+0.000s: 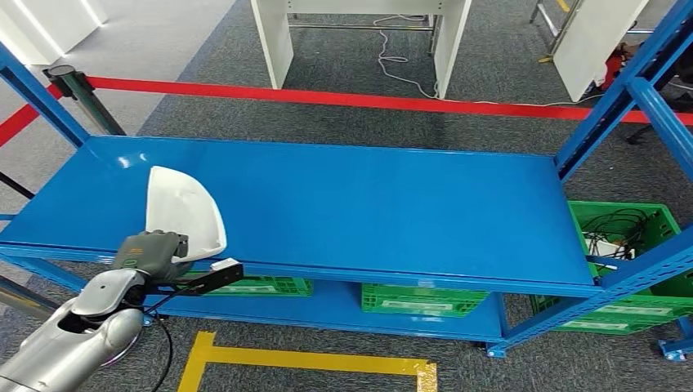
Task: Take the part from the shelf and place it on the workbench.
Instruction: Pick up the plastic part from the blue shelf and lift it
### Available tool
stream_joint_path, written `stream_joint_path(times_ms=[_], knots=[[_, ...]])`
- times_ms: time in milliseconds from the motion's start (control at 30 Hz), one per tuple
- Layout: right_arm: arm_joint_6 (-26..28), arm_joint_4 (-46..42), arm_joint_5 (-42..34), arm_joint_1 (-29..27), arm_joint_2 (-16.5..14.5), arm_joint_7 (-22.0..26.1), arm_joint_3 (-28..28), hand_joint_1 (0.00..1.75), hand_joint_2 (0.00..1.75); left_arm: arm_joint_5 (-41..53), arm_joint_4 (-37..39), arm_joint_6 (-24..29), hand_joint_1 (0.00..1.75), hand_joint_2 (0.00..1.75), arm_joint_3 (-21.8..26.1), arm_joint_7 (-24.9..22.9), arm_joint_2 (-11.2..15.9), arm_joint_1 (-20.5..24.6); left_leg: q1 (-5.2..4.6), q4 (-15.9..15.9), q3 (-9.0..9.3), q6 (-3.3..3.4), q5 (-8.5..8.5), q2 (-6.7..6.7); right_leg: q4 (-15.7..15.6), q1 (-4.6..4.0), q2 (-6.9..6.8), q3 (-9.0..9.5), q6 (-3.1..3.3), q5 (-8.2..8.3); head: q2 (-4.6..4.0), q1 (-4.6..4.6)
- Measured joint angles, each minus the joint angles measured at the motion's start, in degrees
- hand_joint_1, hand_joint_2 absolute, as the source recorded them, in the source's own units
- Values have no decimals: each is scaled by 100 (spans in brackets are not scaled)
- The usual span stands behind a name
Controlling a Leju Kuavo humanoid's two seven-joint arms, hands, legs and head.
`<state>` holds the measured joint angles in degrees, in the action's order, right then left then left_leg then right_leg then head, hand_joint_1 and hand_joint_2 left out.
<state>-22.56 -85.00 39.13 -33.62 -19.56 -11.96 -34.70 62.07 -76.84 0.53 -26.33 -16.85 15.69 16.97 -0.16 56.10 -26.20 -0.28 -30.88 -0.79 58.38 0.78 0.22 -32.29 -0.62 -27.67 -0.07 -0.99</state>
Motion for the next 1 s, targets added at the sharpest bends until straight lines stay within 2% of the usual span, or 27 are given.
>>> stream_joint_path(times_ms=[600, 667, 733, 800, 1000], knots=[[-374, -223, 65, -107, -2, -39, -17, 0, 175, -354, -449, 547, 175, 175, -40, 319, -163, -105, -1, 7, -13, 6, -6, 5, 0, 1, 5, -12, -1, -1, 0, 1], [-569, -263, 417, -65, -2, 178, -177, 0, 175, -512, -618, 921, 175, 175, -84, 462, -208, -117, -1, 8, -13, 8, -7, 7, 0, 1, 7, -12, -1, -1, 0, 0], [-648, -271, 959, 98, -3, 690, -499, 0, 175, -1187, -1038, 1470, 175, 175, -81, 851, -233, -240, -1, 8, -13, 9, -8, 8, 0, 1, 10, -12, -1, -1, 0, 0], [-552, -241, 1235, 246, -4, 1059, -698, 0, 175, -2014, -1414, 1805, 175, 175, -9, 1278, -246, -415, -1, 8, -13, 9, -8, 9, 0, 0, 11, -14, -1, -1, 0, 1], [-319, -119, 1240, 304, -18, 1239, -693, 0, 175, -2856, -1850, 2001, 175, 175, 151, 1763, -303, -750, 0, 7, -15, 9, -8, 9, 0, 0, 11, -15, -1, -2, 0, 1]])
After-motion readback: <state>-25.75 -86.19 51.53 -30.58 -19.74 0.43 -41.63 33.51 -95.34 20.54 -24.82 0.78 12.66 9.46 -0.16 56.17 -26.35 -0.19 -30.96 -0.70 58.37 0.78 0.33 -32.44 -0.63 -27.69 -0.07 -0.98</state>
